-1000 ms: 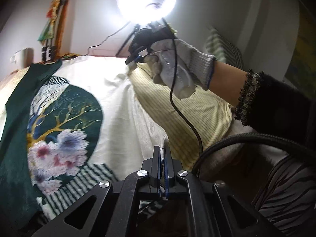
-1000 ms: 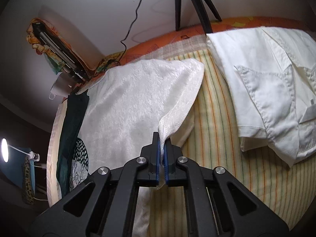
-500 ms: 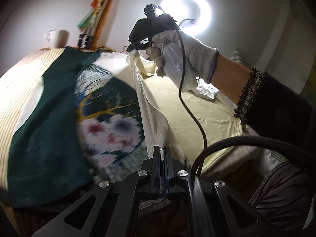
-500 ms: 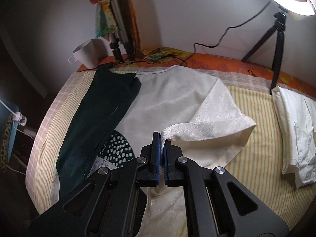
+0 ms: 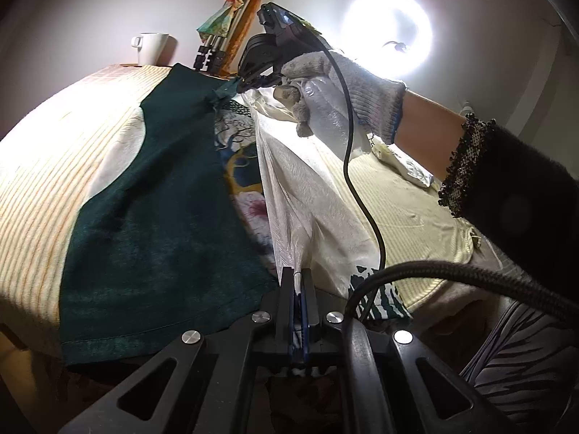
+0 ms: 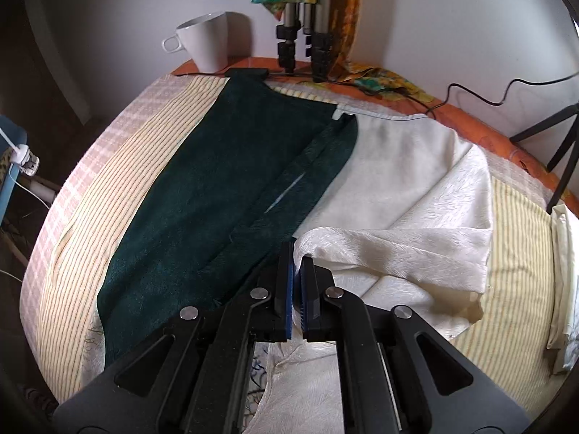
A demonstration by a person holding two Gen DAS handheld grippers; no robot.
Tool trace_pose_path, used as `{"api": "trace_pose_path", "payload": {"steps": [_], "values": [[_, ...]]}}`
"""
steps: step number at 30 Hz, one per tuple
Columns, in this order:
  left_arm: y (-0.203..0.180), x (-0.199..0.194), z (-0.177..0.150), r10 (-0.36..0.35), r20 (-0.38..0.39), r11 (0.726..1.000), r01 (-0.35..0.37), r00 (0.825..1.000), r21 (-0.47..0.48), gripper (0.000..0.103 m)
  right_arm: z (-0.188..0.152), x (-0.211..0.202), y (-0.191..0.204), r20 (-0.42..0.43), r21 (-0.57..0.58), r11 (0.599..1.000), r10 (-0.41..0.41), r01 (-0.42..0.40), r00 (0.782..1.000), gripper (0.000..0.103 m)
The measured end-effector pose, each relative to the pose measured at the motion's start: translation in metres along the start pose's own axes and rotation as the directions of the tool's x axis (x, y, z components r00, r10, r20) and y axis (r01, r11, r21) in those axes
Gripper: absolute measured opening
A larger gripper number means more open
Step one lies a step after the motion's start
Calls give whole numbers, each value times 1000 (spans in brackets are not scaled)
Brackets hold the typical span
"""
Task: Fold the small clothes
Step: 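Grasp the cream side edge with the right gripper and fold it over the green panel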
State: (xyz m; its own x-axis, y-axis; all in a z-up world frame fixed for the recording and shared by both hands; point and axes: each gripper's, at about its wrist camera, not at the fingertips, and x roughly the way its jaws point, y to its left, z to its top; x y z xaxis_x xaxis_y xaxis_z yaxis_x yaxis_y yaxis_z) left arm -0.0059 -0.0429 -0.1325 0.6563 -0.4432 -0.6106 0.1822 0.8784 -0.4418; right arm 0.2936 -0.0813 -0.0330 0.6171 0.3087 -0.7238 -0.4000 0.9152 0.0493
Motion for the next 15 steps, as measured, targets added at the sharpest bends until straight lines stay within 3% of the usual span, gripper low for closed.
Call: {"api": "trace_pose_path", "payload": {"steps": [9,11,12,13,15], "values": [[3,-4,0,36,-15,999,-36,999,25,2,0,26,14,-41,-12,999,30,-30,999,4],[2,-4,0,58,-25,998,-58,998,31,19,-1,30,13,-47,-6,999,44,-44,998,7],[2,-4,0,68,-25,997,-67,997,33,30,-1,29,11,-46,-1,998,59,-59,997,13],[3,-5,0,73,-27,997,-72,997,32,31,0,28,9,-53,8,996,84,-84,995,19],[5,-8,0,84,-32,996,-83,996,28,36,-1,23,4,-66,29,993,113,-111,991,46]]}}
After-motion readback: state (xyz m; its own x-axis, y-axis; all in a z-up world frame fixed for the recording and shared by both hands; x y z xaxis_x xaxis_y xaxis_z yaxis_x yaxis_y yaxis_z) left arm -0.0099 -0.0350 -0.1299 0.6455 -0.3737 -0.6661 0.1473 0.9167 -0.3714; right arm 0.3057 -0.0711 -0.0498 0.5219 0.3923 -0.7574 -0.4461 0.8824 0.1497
